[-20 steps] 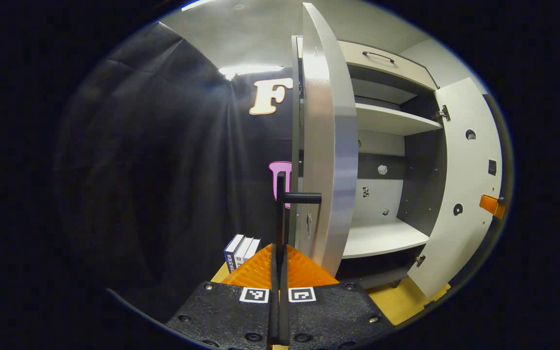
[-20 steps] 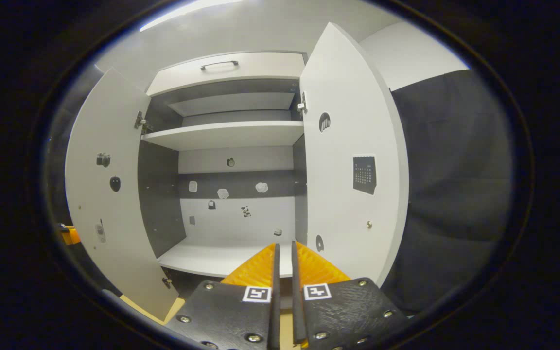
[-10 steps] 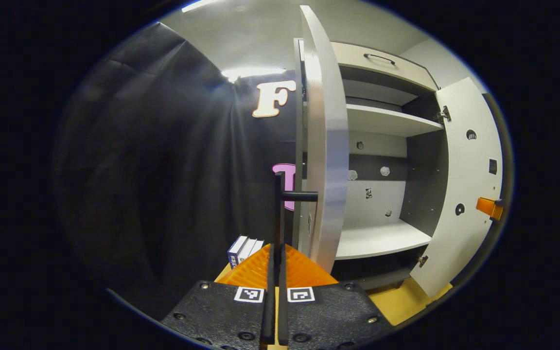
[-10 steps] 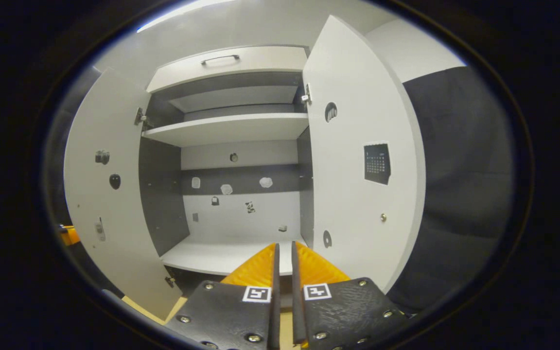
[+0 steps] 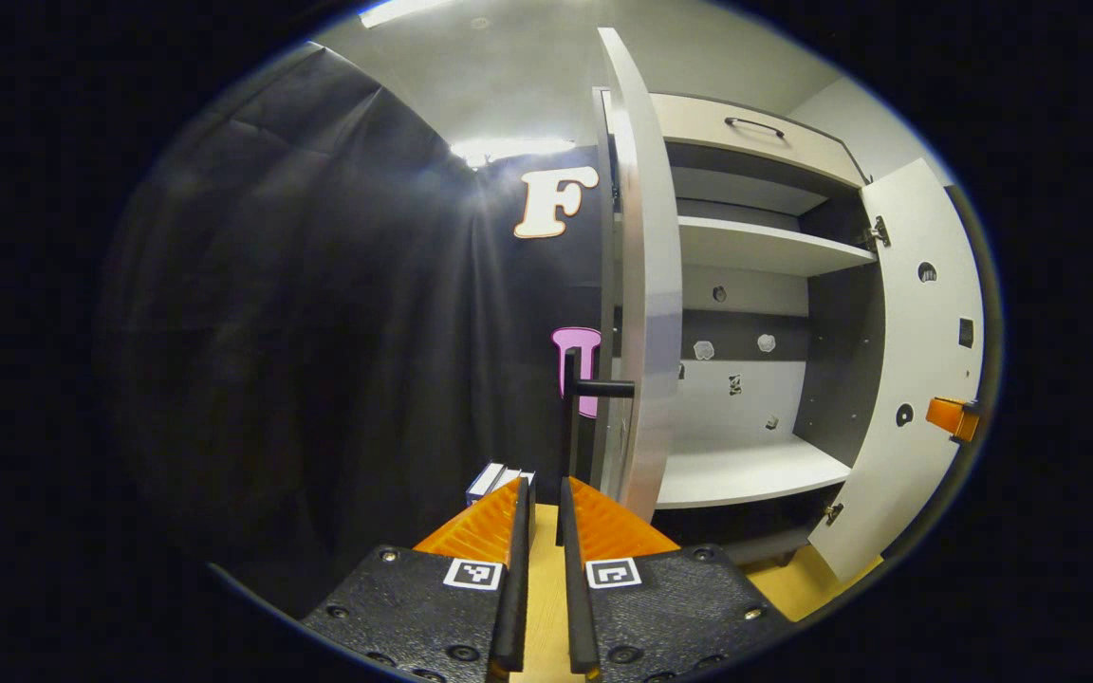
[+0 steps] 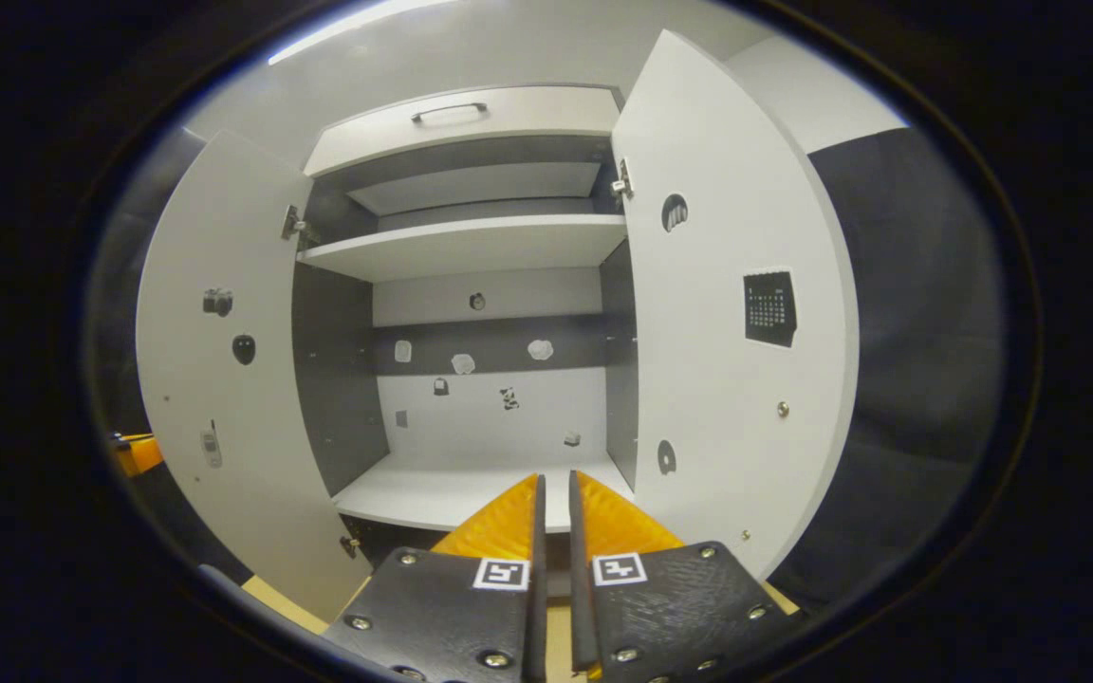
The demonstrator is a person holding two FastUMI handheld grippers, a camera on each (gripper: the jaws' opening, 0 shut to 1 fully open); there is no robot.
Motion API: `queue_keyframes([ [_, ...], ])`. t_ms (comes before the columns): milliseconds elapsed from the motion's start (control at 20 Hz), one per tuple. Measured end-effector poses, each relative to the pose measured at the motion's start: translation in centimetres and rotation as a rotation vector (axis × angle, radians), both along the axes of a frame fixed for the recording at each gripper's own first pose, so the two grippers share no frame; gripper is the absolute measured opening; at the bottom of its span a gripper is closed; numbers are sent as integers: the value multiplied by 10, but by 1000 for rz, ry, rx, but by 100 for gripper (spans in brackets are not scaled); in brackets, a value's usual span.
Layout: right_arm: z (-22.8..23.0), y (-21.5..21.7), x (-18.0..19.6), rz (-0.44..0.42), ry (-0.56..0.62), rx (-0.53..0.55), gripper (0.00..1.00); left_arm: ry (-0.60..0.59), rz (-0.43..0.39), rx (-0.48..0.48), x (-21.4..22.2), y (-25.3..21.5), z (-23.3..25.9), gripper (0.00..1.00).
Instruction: Open the right door of the double-door shoe cabinet with the right hand, and open the left door with the left hand.
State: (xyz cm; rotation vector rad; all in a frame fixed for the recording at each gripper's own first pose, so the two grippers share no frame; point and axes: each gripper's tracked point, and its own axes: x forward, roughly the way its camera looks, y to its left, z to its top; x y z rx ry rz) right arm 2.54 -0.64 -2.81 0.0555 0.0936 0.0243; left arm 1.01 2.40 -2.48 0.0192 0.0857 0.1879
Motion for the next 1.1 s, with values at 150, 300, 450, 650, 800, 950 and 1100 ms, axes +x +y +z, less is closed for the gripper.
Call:
queue_keyframes([
  [150, 2, 4, -11, -3, -4, 1, 10, -32, 6, -34, -3, -2, 12, 21],
  [300, 7, 6, -23, -13, -14, 4, 10, -47, -10, -57, -5, -6, 20, 18],
  [450, 17, 12, -33, -19, -30, 15, 10, -53, -31, -52, -8, -11, 28, 19],
  [650, 32, 20, -45, -18, -60, 5, 12, -75, -73, -4, -9, -19, 39, 33],
  [800, 46, 26, -54, -6, -89, 2, 22, -82, -112, 21, -12, -30, 45, 38],
  [950, 55, 25, -63, 16, -103, 1, 55, -99, -123, 11, -15, -43, 48, 57],
  [1100, 63, 7, -76, 25, -116, -10, 84, -92, -126, 18, -22, -60, 43, 74],
])
